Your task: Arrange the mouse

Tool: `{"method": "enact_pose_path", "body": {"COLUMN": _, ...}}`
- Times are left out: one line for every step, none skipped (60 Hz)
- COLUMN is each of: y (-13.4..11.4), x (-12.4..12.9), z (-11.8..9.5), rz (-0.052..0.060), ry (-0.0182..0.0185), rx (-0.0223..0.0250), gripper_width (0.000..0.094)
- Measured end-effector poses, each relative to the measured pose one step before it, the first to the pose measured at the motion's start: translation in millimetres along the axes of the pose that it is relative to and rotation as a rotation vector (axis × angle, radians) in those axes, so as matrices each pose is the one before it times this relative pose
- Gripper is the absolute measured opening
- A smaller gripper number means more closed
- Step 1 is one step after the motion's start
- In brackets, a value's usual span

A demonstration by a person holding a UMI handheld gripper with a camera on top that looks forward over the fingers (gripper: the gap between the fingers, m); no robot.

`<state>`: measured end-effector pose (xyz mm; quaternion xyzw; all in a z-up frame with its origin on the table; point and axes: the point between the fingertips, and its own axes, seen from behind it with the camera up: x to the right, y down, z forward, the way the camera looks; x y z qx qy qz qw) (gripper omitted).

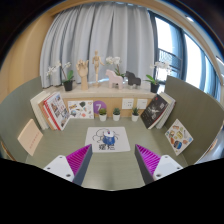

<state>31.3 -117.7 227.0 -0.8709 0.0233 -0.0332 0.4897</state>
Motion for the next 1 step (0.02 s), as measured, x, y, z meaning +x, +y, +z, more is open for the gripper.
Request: {"method": "enact_pose_path", "body": {"y": 3.69, "x": -1.62, "z": -1.77, "rz": -0.0049, "ry": 0.00076, "rx": -0.00125, "gripper_width": 0.0853}}
